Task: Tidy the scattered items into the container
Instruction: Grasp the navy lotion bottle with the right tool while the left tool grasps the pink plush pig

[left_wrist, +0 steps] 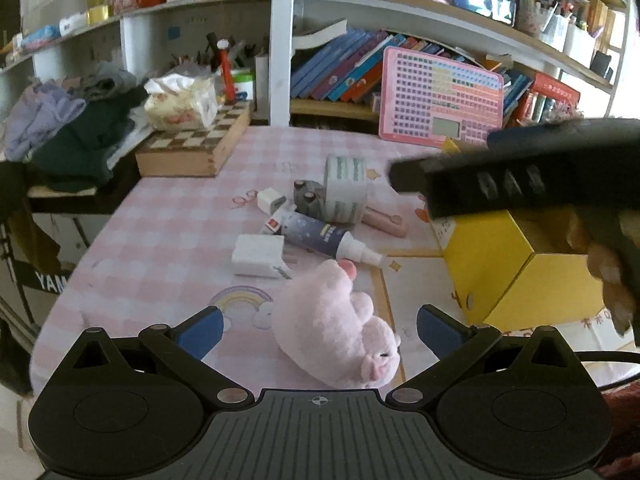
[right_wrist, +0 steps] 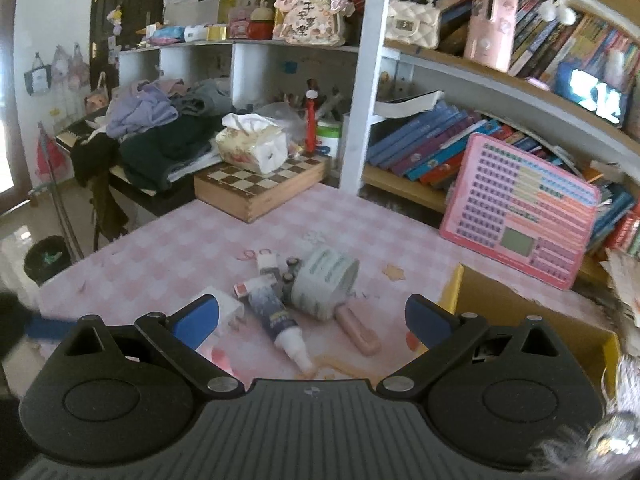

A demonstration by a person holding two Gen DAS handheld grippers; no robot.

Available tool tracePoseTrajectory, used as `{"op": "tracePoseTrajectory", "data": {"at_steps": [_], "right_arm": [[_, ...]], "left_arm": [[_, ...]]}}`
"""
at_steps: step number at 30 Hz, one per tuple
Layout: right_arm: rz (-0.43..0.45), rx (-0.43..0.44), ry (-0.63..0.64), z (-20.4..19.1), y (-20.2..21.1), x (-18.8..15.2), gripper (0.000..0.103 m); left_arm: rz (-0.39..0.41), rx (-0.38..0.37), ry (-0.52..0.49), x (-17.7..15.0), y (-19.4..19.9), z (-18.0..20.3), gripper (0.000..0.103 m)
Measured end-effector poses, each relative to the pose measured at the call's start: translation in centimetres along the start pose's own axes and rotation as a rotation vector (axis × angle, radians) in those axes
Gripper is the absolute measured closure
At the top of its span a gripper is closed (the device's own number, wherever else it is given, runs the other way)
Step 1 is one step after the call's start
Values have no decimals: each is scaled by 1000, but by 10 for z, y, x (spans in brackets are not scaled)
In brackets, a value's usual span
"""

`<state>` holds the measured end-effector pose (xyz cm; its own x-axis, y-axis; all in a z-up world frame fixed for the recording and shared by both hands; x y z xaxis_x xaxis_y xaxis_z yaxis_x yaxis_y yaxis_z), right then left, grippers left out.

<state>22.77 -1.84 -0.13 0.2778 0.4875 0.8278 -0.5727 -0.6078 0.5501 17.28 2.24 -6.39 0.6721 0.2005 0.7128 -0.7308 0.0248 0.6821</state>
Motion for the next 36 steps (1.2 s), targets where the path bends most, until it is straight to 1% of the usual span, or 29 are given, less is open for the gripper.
{"op": "tracePoseTrajectory", "data": {"at_steps": [4, 8, 10, 12, 13, 15, 17, 19, 23, 27, 28, 30, 32, 34, 35, 36], "right_arm": [[-82, 64, 9, 0, -28, 5, 2], [-136, 121, 38, -7, -48, 5, 3], [-166, 145, 45, -10, -58, 5, 8], [-221, 175, 33, -12, -73, 2, 19], [-254, 189, 25, -13, -81, 0, 22], [-303, 209, 23, -16, -95, -4, 32], [-338, 221, 35, -19, -107, -7, 35], [-371, 230, 49, -23, -119, -8, 35], [-445, 256, 93, -30, -140, -14, 37], [-469, 250, 113, -35, -156, -16, 41], [-473, 250, 114, -36, -159, -17, 41], [-484, 246, 116, -37, -166, -18, 48], [-490, 245, 109, -37, -171, -18, 50], [-494, 239, 98, -35, -175, -17, 55], [-496, 233, 93, -34, -177, -17, 59], [-497, 229, 89, -34, -180, -17, 61]], "left_arm": [[-27, -1, 43, -1, -16, 1, 0], [-48, 13, 86, -2, -30, -3, 0], [-55, 20, 102, -2, -37, -4, 0], [-63, 35, 108, -2, -44, -5, 0], [-68, 42, 109, -1, -47, -6, 1], [-76, 48, 110, -2, -53, -6, 1], [-82, 49, 116, -3, -58, -7, 4], [-95, 51, 124, -4, -63, -9, 7], [-109, 48, 139, -6, -72, -12, 10], [-115, 38, 138, -6, -79, -13, 16], [-118, 35, 138, -6, -81, -12, 19], [-124, 21, 139, -6, -83, -11, 25], [-125, 20, 132, -5, -83, -10, 27], [-123, 17, 130, -5, -83, -10, 30], [-123, 16, 135, -5, -83, -12, 30], [-122, 17, 140, -4, -82, -14, 31]]}}
Point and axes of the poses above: each gripper's, at about its wrist camera, not at the fingertips, and y roughly against the way its jaws point, z to its right, x to its top, the point moved 7 cm from there along -y, roughly the way its jaws point, and after that the axes turned 8 degrees about y, right-handed, at the moved point
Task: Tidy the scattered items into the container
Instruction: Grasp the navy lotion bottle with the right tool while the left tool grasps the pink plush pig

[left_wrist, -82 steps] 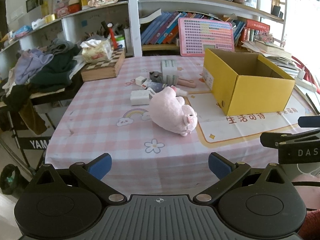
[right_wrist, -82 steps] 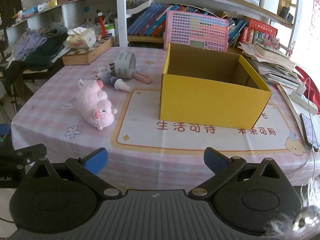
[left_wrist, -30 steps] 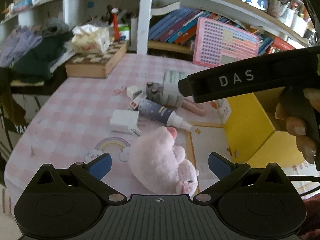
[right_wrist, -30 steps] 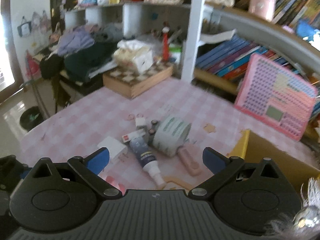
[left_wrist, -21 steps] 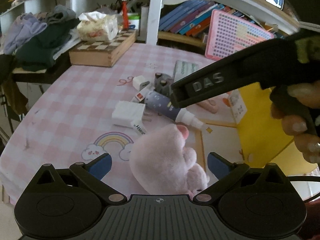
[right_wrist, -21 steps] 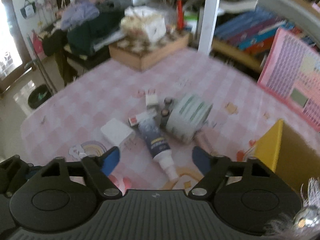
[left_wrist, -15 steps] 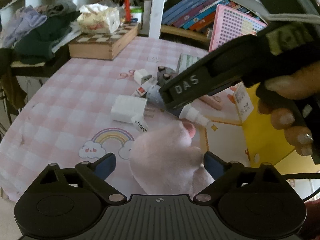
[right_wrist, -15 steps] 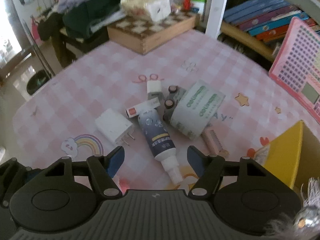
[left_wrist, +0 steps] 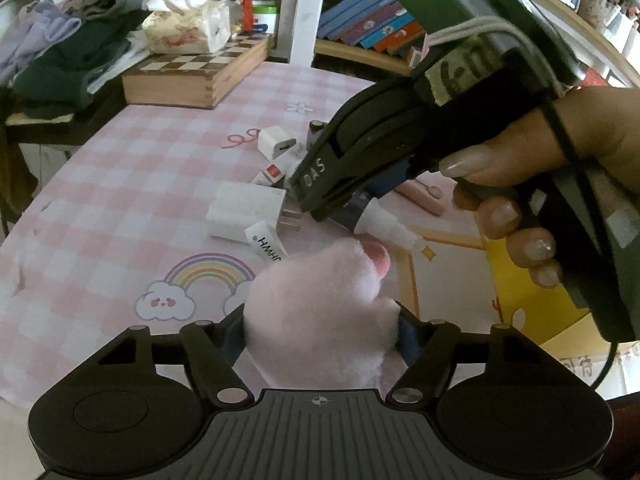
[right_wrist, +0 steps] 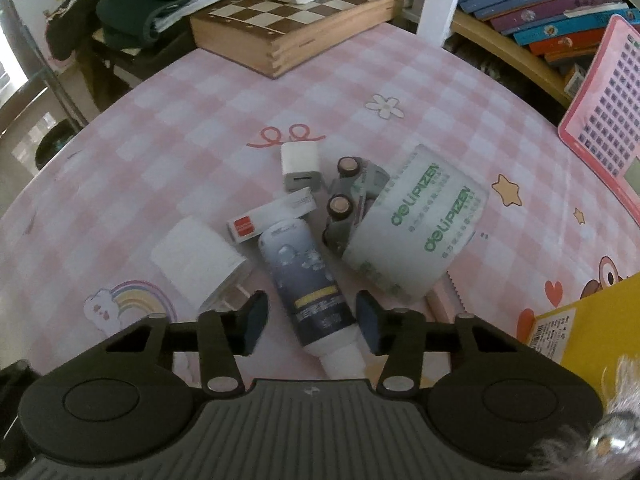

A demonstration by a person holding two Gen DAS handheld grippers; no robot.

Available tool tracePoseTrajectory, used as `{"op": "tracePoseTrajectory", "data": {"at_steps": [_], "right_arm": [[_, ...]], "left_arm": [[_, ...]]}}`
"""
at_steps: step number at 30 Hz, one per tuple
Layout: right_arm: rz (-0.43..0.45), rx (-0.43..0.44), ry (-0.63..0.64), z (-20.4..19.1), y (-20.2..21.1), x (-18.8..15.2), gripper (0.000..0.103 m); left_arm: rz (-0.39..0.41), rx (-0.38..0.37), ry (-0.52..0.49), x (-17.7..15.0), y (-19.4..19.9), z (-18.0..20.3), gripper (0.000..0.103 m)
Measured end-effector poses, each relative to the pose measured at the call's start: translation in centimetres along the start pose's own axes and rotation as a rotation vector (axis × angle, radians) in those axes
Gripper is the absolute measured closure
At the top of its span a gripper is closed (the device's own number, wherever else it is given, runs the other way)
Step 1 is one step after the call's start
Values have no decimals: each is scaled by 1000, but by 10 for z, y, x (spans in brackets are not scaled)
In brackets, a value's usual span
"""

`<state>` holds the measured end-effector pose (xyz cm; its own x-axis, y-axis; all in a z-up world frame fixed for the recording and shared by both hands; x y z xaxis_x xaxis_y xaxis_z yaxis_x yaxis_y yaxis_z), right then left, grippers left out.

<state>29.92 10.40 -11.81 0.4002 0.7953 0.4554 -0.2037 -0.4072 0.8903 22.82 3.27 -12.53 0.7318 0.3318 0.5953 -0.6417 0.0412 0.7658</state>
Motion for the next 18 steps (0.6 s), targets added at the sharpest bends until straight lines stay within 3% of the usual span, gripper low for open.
{"op": "tracePoseTrajectory", "data": {"at_steps": [7, 12, 18], "right_arm": [[-12, 8, 12, -6, -13, 2, 63], [2, 52, -38, -2, -12, -2, 71], [57, 85, -90, 2, 10, -10, 72]], "left_arm": [[-7, 3, -19, 0, 2, -1, 32], [-15, -2, 7, 2, 4, -7, 33], [15, 7, 24, 6, 19, -12, 34]]}}
Point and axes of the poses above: each gripper's, at about its wrist camera, not at the fingertips, and y roughly against the way its jaws point, z to its right, x to its top, the point moved 7 cm from there along -y, roughly the way its jaws point, and after that the axes turned 8 degrees about y, right-handed, at the moved point
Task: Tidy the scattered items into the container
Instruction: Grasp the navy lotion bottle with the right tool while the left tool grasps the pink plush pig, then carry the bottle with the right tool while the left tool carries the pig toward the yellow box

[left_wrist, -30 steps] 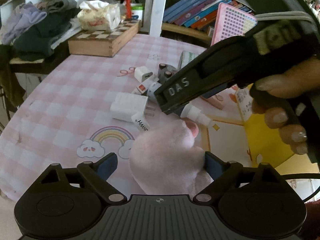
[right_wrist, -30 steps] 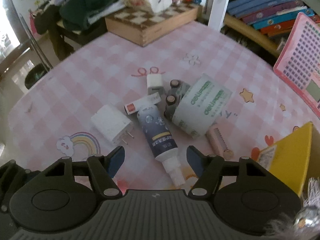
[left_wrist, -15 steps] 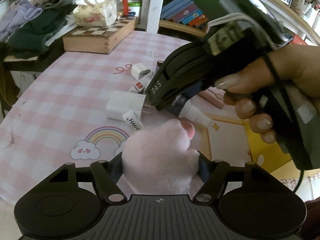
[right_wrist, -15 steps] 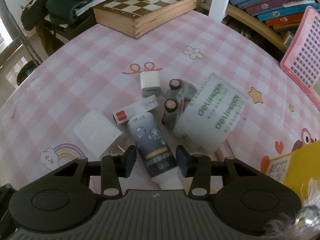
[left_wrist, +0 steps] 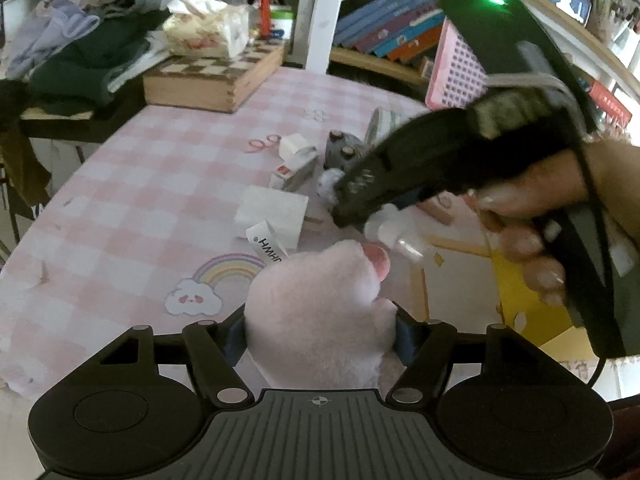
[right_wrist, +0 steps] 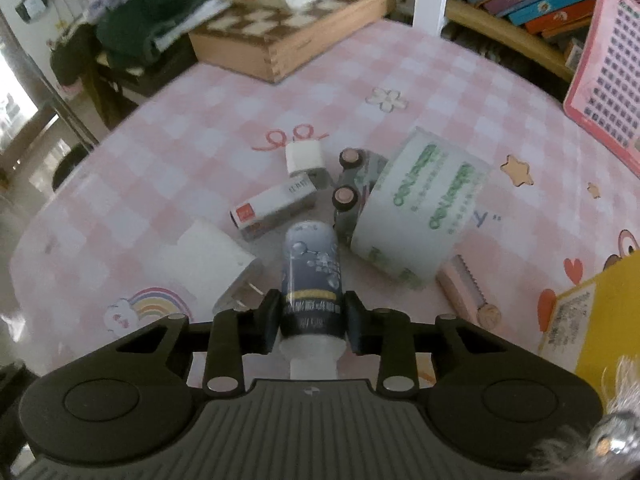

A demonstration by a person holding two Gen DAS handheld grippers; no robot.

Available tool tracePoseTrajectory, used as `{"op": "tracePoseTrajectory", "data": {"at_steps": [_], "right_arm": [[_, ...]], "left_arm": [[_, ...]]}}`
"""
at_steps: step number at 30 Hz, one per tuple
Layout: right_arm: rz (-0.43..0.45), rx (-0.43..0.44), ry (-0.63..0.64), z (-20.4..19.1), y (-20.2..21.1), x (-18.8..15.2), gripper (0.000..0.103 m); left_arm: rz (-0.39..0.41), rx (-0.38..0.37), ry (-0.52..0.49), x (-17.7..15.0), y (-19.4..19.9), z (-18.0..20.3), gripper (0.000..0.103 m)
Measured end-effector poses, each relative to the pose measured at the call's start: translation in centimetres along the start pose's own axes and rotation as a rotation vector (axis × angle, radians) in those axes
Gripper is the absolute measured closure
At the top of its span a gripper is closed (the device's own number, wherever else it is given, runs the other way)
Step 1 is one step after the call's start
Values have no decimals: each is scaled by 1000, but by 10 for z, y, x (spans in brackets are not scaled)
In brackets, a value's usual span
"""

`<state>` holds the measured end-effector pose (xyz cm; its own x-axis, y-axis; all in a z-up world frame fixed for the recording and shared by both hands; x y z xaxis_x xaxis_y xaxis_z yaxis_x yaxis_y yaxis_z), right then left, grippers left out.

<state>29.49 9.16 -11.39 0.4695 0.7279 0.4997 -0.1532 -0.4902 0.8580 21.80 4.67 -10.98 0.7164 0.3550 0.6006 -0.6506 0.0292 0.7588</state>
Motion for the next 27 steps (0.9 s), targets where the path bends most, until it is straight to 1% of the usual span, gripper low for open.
{"op": "tracePoseTrajectory", "data": {"at_steps": [4, 9, 13, 20, 27], "right_arm": [[50, 30, -34, 2, 26, -6, 72], [139, 43, -100, 2, 57, -8, 72], [189, 55, -114, -2, 82, -13, 72], [261, 42, -147, -5, 118, -28, 72], [306, 12, -189, -12, 147, -52, 72]], "left_arm": [[29, -11, -13, 3, 14, 2, 34], [57, -24, -28, 9, 29, 2, 34], [77, -33, -52, 13, 41, 3, 34], [107, -53, -102, 14, 64, 4, 34], [141, -94, -112, 11, 90, 1, 34]]}}
Point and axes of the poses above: each gripper's, at about its wrist camera, not at the fingertips, and y roughly against the way its jaws point, z to its right, x to its top, the point moved 7 cm from there along -y, roughly the way its jaws point, and after that the axes turned 8 degrees about y, right-handed, at the moved point
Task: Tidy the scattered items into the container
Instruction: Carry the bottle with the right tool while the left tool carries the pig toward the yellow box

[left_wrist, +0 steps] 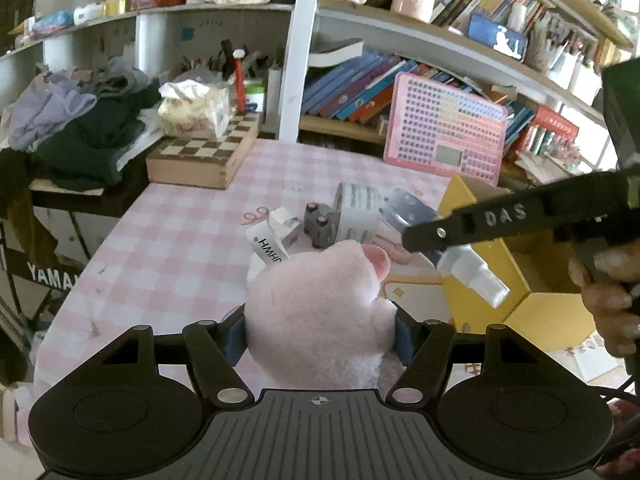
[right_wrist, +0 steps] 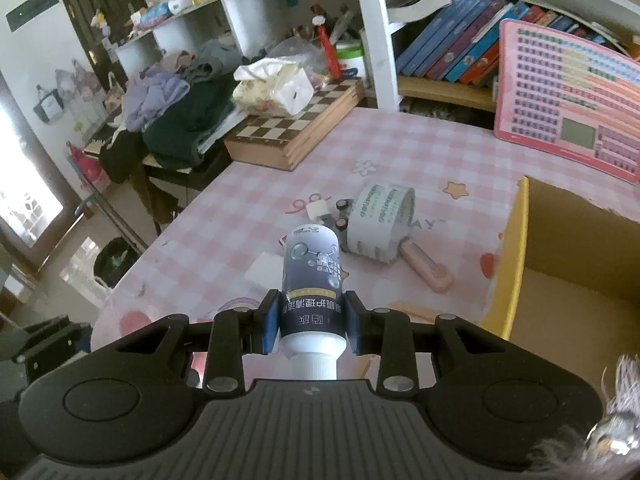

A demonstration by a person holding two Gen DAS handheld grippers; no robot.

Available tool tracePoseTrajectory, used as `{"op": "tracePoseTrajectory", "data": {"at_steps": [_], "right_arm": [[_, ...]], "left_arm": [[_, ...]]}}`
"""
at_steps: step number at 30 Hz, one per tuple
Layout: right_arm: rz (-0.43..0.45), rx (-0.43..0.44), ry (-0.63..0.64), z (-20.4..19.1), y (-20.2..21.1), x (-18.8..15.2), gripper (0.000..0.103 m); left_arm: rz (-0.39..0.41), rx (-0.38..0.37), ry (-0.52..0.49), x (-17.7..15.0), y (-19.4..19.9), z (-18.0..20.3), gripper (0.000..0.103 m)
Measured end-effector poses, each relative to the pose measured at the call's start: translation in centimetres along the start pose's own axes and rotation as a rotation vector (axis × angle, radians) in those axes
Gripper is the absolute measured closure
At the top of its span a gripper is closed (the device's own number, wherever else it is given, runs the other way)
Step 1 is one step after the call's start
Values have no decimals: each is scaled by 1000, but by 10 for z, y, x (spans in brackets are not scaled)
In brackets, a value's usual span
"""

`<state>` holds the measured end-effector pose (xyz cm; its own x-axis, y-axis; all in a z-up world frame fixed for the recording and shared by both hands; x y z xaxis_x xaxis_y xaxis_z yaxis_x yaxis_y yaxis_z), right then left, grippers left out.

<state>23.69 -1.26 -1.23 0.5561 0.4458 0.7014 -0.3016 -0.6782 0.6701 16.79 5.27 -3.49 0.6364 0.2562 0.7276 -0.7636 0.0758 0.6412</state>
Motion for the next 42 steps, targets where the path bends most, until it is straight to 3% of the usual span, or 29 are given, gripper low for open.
{"op": "tracePoseTrajectory", "data": {"at_steps": [14, 42], "right_arm": [[63, -96, -5, -26, 56, -51, 72], [82, -277, -236, -46, 126, -164, 72]], "left_arm": [[50, -59, -45, -10, 48, 1, 34], [-28, -272, -212, -72, 94, 38, 34]]}}
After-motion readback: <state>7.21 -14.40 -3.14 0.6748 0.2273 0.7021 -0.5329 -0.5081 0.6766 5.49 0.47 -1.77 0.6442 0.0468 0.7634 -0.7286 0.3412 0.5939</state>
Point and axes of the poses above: each gripper's, at about its wrist camera, not at the fingertips, and y roughly against the way its jaws point, z to its right, x to its top, the point moved 7 cm from there along -y, roughly the way its jaws point, and after that the axes turned 8 degrees about y, right-handed, at the moved point
